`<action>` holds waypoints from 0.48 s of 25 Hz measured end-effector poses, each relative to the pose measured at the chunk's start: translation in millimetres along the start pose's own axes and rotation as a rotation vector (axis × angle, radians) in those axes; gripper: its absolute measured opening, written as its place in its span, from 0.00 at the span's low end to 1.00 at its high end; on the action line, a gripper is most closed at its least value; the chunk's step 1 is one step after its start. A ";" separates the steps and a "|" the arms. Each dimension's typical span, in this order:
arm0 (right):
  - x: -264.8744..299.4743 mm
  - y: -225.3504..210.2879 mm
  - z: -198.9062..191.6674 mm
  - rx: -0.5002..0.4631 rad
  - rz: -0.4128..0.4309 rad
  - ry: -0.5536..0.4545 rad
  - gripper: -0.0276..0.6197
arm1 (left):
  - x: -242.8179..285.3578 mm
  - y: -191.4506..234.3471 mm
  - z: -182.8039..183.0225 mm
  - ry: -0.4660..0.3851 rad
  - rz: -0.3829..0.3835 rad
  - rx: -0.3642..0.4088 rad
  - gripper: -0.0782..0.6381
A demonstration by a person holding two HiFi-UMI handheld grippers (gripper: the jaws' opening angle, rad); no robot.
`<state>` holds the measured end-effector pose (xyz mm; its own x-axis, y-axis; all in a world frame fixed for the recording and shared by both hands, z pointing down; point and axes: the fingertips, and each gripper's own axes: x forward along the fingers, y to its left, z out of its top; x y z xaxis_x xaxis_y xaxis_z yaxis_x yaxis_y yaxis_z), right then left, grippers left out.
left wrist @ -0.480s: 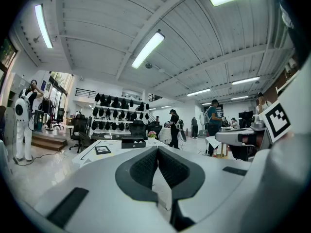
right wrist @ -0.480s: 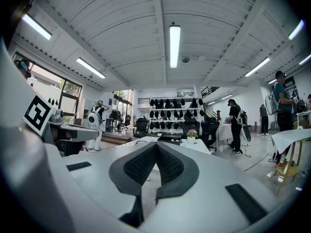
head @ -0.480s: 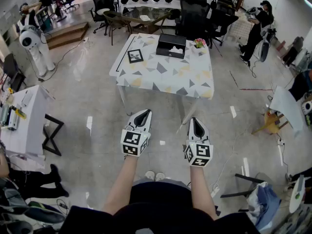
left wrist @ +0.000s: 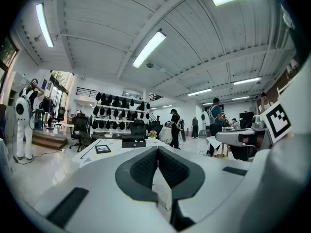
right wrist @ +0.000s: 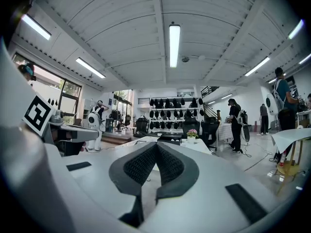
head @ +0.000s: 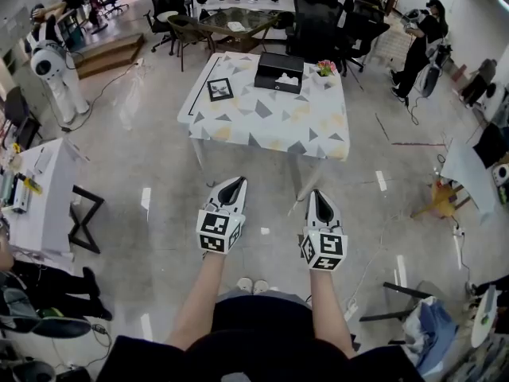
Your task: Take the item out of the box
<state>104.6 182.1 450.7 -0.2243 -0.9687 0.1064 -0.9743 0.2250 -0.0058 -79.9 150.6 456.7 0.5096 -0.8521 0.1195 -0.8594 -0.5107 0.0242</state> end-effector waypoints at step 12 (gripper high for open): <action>3.9 -0.2 -2.7 0.027 -0.001 -0.008 0.05 | 7.8 0.0 -5.5 0.012 -0.021 -0.004 0.14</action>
<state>104.0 178.6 453.8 -0.2231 -0.9698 0.0988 -0.9747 0.2209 -0.0327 -76.2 144.6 463.1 0.5269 -0.8399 0.1305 -0.8488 -0.5278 0.0305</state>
